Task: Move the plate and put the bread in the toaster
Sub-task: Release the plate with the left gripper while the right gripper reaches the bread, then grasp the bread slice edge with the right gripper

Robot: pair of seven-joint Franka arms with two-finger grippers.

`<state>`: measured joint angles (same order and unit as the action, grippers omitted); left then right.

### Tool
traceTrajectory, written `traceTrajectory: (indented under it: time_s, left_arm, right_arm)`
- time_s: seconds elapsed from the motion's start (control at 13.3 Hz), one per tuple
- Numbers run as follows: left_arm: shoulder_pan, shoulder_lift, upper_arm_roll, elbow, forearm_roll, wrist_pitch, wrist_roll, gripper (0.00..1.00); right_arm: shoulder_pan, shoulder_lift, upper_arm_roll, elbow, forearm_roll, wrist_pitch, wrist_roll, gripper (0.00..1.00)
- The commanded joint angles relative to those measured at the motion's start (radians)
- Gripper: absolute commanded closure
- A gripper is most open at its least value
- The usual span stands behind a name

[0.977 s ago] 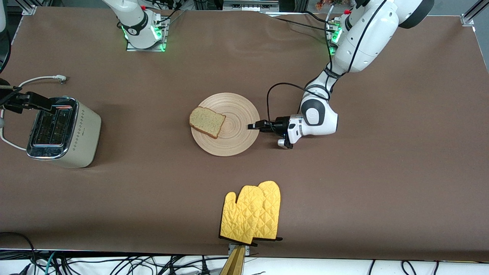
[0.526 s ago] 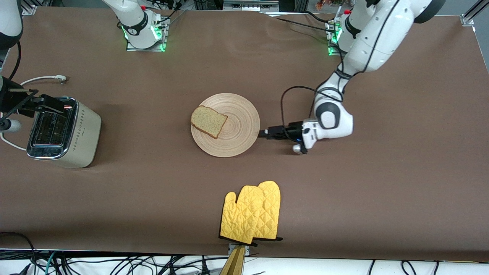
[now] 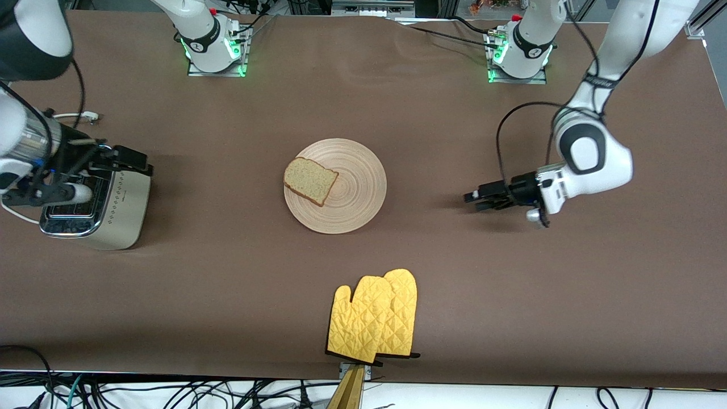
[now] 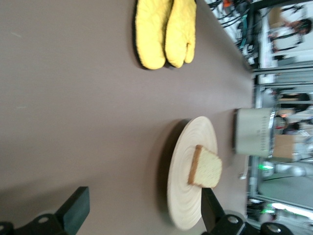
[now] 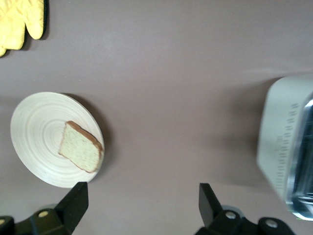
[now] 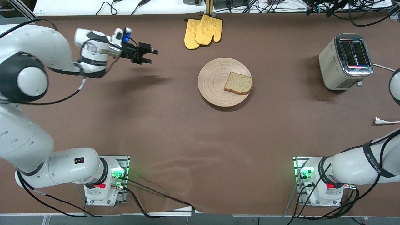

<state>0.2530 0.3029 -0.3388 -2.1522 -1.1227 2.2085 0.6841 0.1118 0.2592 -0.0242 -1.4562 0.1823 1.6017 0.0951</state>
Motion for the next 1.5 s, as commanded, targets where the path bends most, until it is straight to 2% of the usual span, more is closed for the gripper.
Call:
traceTrajectory:
  time_s: [0.0, 0.23, 0.38, 0.68, 0.83, 0.98, 1.05, 1.28, 1.43]
  left_arm:
    - [0.048, -0.158, -0.022, -0.048, 0.208, -0.076, -0.18, 0.0]
    - [0.034, -0.232, 0.03, -0.008, 0.464, -0.189, -0.342, 0.0]
    - [0.012, -0.258, 0.055, 0.059, 0.649, -0.289, -0.46, 0.0]
    - [-0.024, -0.271, 0.073, 0.286, 0.964, -0.603, -0.622, 0.0]
    - [-0.049, -0.271, 0.092, 0.381, 1.056, -0.706, -0.64, 0.0]
    - [-0.084, -0.259, 0.115, 0.484, 1.191, -0.734, -0.63, 0.0]
    - [-0.107, -0.248, 0.129, 0.509, 1.228, -0.734, -0.63, 0.0]
    - [-0.165, -0.228, 0.211, 0.57, 1.227, -0.733, -0.626, 0.0]
    - [-0.199, -0.228, 0.241, 0.595, 1.218, -0.736, -0.627, 0.0]
  right_arm:
    - [0.081, 0.017, -0.002, -0.057, 0.019, 0.087, 0.139, 0.0]
    - [0.144, 0.041, 0.0, -0.151, 0.035, 0.183, 0.324, 0.0]
    - [0.198, 0.043, 0.0, -0.222, 0.04, 0.25, 0.37, 0.0]
    - [0.233, 0.045, 0.026, -0.424, 0.042, 0.447, 0.457, 0.0]
    - [0.235, 0.061, 0.068, -0.479, 0.042, 0.512, 0.544, 0.0]
    - [0.236, 0.093, 0.105, -0.489, 0.042, 0.53, 0.604, 0.0]
    - [0.244, 0.104, 0.108, -0.489, 0.042, 0.537, 0.63, 0.0]
    - [0.275, 0.135, 0.109, -0.489, 0.042, 0.557, 0.682, 0.0]
    - [0.29, 0.144, 0.109, -0.512, 0.042, 0.575, 0.701, 0.0]
